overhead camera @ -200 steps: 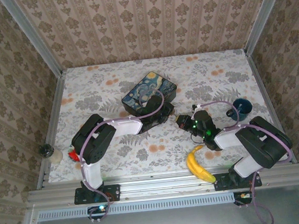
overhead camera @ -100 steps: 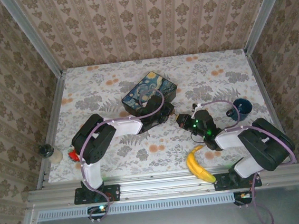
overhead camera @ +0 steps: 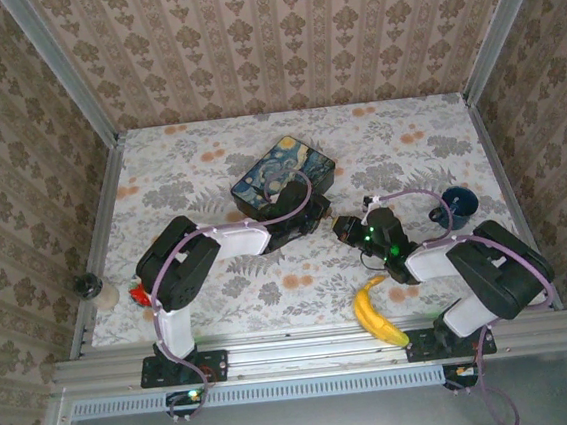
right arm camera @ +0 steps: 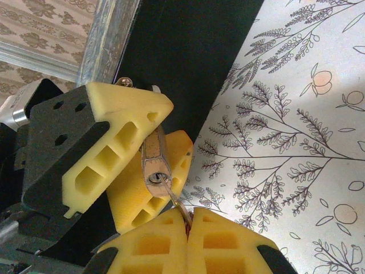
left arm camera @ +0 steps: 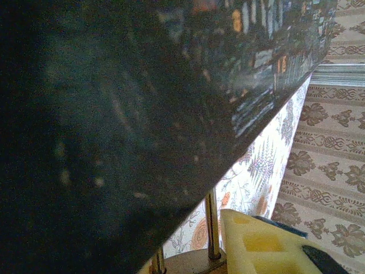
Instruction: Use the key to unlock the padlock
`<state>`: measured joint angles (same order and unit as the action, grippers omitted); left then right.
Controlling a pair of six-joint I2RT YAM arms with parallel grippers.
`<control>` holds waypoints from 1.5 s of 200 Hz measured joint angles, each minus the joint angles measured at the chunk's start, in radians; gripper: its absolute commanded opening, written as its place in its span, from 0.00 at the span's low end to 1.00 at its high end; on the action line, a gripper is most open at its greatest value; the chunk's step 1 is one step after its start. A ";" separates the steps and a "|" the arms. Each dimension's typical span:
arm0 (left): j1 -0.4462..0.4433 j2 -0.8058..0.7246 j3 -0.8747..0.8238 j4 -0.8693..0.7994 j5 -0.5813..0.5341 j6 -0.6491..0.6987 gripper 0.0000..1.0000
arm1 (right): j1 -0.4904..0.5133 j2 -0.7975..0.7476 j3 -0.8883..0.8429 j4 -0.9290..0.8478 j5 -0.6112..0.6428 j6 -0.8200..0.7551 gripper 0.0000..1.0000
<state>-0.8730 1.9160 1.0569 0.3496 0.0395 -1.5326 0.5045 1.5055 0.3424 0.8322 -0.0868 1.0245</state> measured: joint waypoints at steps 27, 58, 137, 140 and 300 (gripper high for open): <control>-0.001 0.000 0.002 -0.001 -0.002 0.000 0.00 | 0.000 0.000 0.002 0.000 0.000 0.000 0.00; -0.001 0.005 0.010 -0.005 -0.012 0.000 0.00 | 0.018 0.000 0.026 -0.040 0.029 -0.003 0.00; -0.001 0.020 0.030 -0.020 -0.048 0.000 0.00 | 0.055 0.045 0.072 -0.063 0.121 -0.010 0.00; -0.001 0.021 0.030 -0.020 -0.050 0.000 0.00 | 0.051 0.052 0.074 -0.055 0.114 -0.010 0.00; 0.010 0.005 0.033 -0.072 -0.045 -0.001 0.00 | -0.101 0.061 0.153 -0.186 -0.251 -0.097 0.00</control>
<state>-0.8635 1.9213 1.0897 0.2771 -0.0059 -1.5337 0.4038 1.5669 0.4953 0.6460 -0.3374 0.9272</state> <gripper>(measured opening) 0.270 0.062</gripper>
